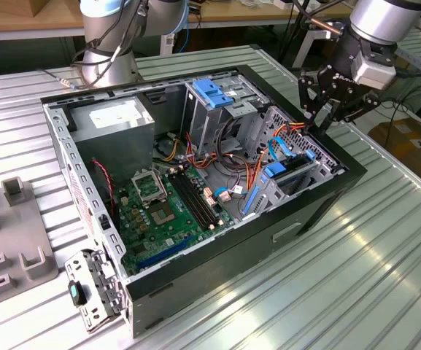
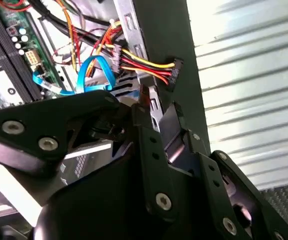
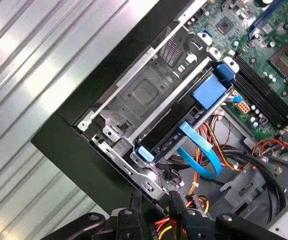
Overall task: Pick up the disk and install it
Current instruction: 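Insert the second disk wire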
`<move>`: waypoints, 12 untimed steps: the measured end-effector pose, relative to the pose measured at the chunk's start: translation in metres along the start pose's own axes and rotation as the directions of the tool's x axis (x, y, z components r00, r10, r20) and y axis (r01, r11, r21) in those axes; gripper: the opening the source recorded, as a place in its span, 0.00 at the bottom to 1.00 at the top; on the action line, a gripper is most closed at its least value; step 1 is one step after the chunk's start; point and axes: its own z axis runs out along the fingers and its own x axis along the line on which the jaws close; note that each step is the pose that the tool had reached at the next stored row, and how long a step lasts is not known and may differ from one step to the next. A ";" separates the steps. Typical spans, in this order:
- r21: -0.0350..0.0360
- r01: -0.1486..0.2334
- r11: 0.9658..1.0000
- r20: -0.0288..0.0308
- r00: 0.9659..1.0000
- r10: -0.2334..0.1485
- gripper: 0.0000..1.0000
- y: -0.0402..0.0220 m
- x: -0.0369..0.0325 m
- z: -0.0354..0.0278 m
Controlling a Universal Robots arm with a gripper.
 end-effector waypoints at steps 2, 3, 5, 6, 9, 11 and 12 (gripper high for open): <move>0.000 0.025 1.000 0.001 1.000 -0.025 0.36 -0.0018 0.0020 0.0002; 0.001 0.036 0.999 0.002 0.999 -0.036 0.36 -0.0045 0.0046 0.0004; 0.001 0.048 0.999 0.002 0.999 -0.048 0.36 -0.0076 0.0077 0.0007; 0.001 0.057 0.998 0.003 0.998 -0.057 0.36 -0.0086 0.0084 0.0009; 0.002 0.105 0.994 0.005 0.994 -0.105 0.36 -0.0087 0.0085 0.0011; 0.003 0.147 0.989 0.007 0.989 -0.147 0.36 -0.0088 0.0085 0.0012; 0.004 0.170 0.985 0.008 0.985 -0.170 0.36 -0.0088 0.0085 0.0014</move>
